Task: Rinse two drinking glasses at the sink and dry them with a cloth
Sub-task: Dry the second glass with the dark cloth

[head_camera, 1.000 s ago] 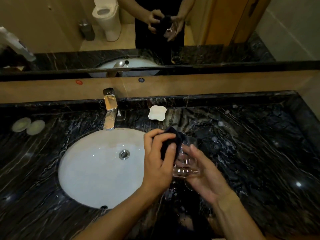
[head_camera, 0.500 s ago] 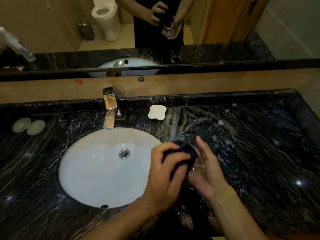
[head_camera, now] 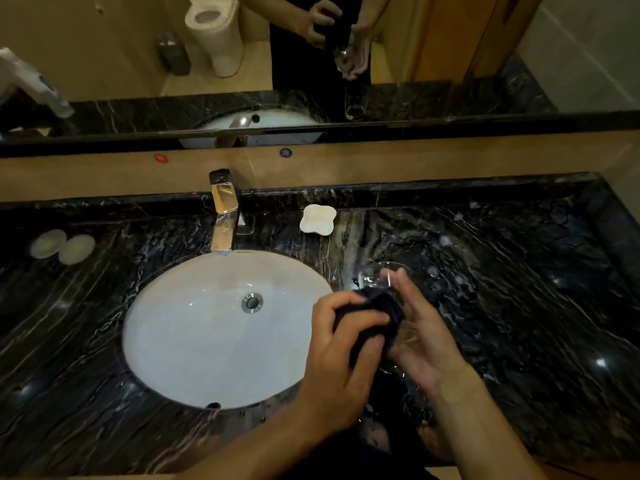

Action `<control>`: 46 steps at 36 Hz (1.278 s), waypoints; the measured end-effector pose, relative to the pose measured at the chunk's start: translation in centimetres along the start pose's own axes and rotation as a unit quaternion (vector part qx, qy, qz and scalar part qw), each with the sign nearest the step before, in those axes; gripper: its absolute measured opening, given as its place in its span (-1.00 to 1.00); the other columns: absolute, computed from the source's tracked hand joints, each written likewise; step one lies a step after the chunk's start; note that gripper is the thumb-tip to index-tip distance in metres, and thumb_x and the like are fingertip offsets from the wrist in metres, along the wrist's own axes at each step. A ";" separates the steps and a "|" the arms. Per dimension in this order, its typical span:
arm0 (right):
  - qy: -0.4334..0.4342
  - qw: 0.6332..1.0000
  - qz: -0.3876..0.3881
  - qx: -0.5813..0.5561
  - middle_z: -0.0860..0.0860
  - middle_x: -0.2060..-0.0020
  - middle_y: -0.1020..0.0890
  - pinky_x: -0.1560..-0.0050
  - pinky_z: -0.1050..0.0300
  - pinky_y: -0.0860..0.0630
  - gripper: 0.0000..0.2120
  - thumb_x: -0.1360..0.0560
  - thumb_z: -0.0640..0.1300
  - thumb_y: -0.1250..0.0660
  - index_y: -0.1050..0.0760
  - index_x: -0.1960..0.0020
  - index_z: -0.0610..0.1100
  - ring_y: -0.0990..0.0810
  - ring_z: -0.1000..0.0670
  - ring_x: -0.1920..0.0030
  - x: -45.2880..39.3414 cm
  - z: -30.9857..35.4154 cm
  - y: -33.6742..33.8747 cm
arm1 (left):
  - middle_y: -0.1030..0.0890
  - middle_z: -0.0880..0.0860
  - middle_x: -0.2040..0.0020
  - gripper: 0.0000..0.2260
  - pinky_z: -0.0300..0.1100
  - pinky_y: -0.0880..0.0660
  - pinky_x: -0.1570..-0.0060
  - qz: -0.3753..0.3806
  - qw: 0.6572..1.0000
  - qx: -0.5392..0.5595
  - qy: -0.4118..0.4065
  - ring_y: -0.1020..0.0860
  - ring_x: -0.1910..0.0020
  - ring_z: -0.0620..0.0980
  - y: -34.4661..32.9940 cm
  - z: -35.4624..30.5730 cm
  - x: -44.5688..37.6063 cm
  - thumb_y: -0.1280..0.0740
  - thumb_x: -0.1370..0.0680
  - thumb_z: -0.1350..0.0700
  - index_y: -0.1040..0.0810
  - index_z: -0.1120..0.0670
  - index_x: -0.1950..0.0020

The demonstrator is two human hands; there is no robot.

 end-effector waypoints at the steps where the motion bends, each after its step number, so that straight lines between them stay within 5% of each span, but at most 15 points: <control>1: -0.007 1.000 0.014 -0.026 -0.14 0.11 -0.62 0.14 0.09 -0.64 -0.46 -0.28 0.09 -0.60 -0.51 -0.15 -0.08 -0.64 -0.07 0.17 0.0 0.0 -0.3 | -0.38 -0.04 -0.24 -0.83 -0.17 -0.40 -0.28 0.007 1.000 0.006 -0.013 -0.45 -0.28 0.01 0.0 -0.3 0.4 -0.28 -0.60 0.09 -0.54 -0.01 -0.18; 4: -0.030 0.997 0.029 -0.065 -0.12 0.21 -0.66 0.18 0.12 -0.64 -0.79 -0.41 0.01 -0.41 -0.66 0.05 -0.09 -0.65 -0.05 0.24 0.2 0.1 -1.1 | -0.38 -0.05 -0.23 -0.84 -0.20 -0.39 -0.29 0.004 1.000 0.015 -0.017 -0.45 -0.27 -0.01 0.4 -0.4 0.2 -0.28 -0.61 0.05 -0.55 -0.01 -0.17; 9: -0.028 0.997 0.053 -0.055 -0.19 -0.14 -0.65 -0.23 -0.05 -0.48 -0.60 -0.54 0.04 -0.33 -0.61 -0.24 -0.21 -0.62 -0.12 -0.14 0.4 -0.8 -1.7 | -0.39 -0.02 -0.20 -0.84 -0.39 -0.33 -0.24 -0.047 0.997 0.024 0.062 -0.42 -0.25 -0.19 1.4 1.4 -3.2 -0.26 -0.57 0.06 -0.54 -0.04 -0.13; 13: -0.022 0.999 0.035 -0.005 -0.31 -0.33 -0.51 -0.17 -0.14 -0.48 -0.30 -0.43 0.10 -0.43 -0.40 -0.44 -0.24 -0.49 -0.22 -0.26 0.1 -1.0 -1.1 | -0.43 0.05 -0.16 -0.83 -0.44 -0.33 -0.18 -0.060 0.991 0.043 0.111 -0.45 -0.20 -0.20 1.5 2.8 -5.0 -0.25 -0.56 0.01 -0.54 -0.06 -0.12; 17: 0.001 0.997 0.035 0.065 -0.14 -0.17 -0.65 -0.01 -0.08 -0.62 -0.57 -0.48 0.07 -0.40 -0.59 -0.27 -0.14 -0.66 -0.15 -0.07 0.2 -0.3 -1.1 | -0.45 -0.01 -0.15 -0.83 -0.29 -0.44 -0.18 -0.074 0.983 0.077 0.153 -0.49 -0.16 -0.15 1.4 3.2 -4.2 -0.25 -0.54 -0.05 -0.52 -0.16 -0.11; 19: 0.004 0.997 0.022 0.071 -0.20 -0.23 -0.62 -0.17 -0.17 -0.57 -0.48 -0.47 0.09 -0.45 -0.55 -0.32 -0.19 -0.62 -0.26 -0.18 0.1 -0.4 -0.6 | -0.45 0.02 -0.14 -0.83 -0.35 -0.40 -0.18 -0.078 0.986 0.063 0.133 -0.48 -0.17 -0.14 1.3 2.2 -3.2 -0.24 -0.54 -0.04 -0.51 -0.15 -0.12; 21: 0.006 0.998 -0.011 0.060 -0.24 -0.15 -0.63 -0.12 -0.12 -0.54 -0.30 -0.28 0.16 -0.61 -0.57 -0.26 -0.23 -0.62 -0.26 -0.11 0.0 -0.4 -0.3 | -0.44 0.03 -0.15 -0.84 -0.40 -0.36 -0.18 -0.072 0.990 0.052 0.112 -0.46 -0.20 -0.12 1.1 1.4 -1.7 -0.25 -0.55 -0.01 -0.51 -0.13 -0.12; 25: 0.017 1.000 -0.020 0.015 -0.14 0.16 -0.70 0.00 -0.01 -0.53 -0.72 -0.36 0.12 -0.45 -0.73 0.17 -0.08 -0.68 -0.09 0.18 0.1 -0.1 -0.3 | -0.39 -0.10 -0.18 -0.84 -0.40 -0.34 -0.22 -0.048 0.995 0.039 0.078 -0.44 -0.26 -0.12 0.6 0.6 0.5 -0.26 -0.57 0.04 -0.54 -0.10 -0.13; 28: 0.008 1.000 0.002 0.005 -0.15 0.06 -0.70 -0.03 -0.01 -0.53 -0.72 -0.45 0.08 -0.36 -0.69 -0.06 -0.03 -0.67 -0.08 0.11 0.5 -0.1 -0.9 | -0.39 -0.09 -0.18 -0.82 -0.39 -0.33 -0.24 -0.056 0.995 0.041 0.067 -0.43 -0.27 -0.11 1.1 0.5 0.1 -0.26 -0.57 0.05 -0.53 -0.10 -0.15; 31: 0.013 0.999 0.031 -0.012 -0.23 -0.16 -0.60 -0.05 -0.06 -0.51 -0.50 -0.48 0.09 -0.42 -0.50 -0.38 -0.04 -0.54 -0.21 -0.08 0.7 0.1 -1.3 | -0.40 0.00 -0.19 -0.83 -0.39 -0.33 -0.24 -0.081 0.993 0.040 0.072 -0.43 -0.25 -0.14 2.0 0.9 -1.6 -0.25 -0.56 0.04 -0.52 -0.13 -0.13; 36: 0.038 0.997 0.027 0.065 -0.10 -0.19 -0.63 -0.09 -0.10 -0.56 -0.46 -0.43 0.18 -0.42 -0.57 -0.30 -0.09 -0.58 -0.10 -0.12 0.6 -0.2 -1.9 | -0.44 0.07 -0.17 -0.84 -0.40 -0.35 -0.20 -0.140 0.982 0.053 0.118 -0.45 -0.19 -0.18 2.8 2.2 -4.0 -0.23 -0.56 -0.02 -0.49 -0.16 -0.12; 40: 0.057 0.993 -0.017 0.104 -0.17 -0.28 -0.60 -0.27 -0.35 -0.43 -0.18 -0.21 0.23 -0.62 -0.48 -0.37 -0.03 -0.56 -0.17 -0.16 0.4 -0.2 -2.0 | -0.43 0.05 -0.17 -0.83 -0.43 -0.36 -0.17 -0.147 0.979 0.053 0.128 -0.45 -0.17 -0.21 2.6 2.0 -4.0 -0.24 -0.56 -0.02 -0.48 -0.18 -0.13; 42: 0.080 0.992 -0.043 0.089 -0.25 -0.25 -0.60 -0.26 -0.37 -0.44 -0.29 -0.34 0.20 -0.55 -0.48 -0.35 -0.12 -0.57 -0.21 -0.14 0.3 0.4 -1.7 | -0.43 0.05 -0.17 -0.83 -0.42 -0.35 -0.18 -0.129 0.985 0.040 0.103 -0.44 -0.20 -0.19 2.3 1.3 -3.1 -0.24 -0.56 0.01 -0.47 -0.19 -0.14; 46: 0.043 0.997 -0.061 0.012 -0.20 0.02 -0.67 0.04 -0.06 -0.52 -0.53 -0.48 0.14 -0.30 -0.54 -0.27 -0.12 -0.63 -0.15 0.08 0.2 0.5 -0.9 | -0.38 -0.05 -0.20 -0.80 -0.40 -0.32 -0.25 -0.064 0.996 0.019 0.066 -0.42 -0.27 -0.14 1.0 0.2 -0.3 -0.25 -0.57 0.05 -0.50 -0.18 -0.15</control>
Point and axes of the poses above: each hand's wrist, its own x-axis away from the middle knuckle, its own y-axis out of the back of the hand, z = x × y, the point moved 8 cm from there along -x, towards the middle knuckle
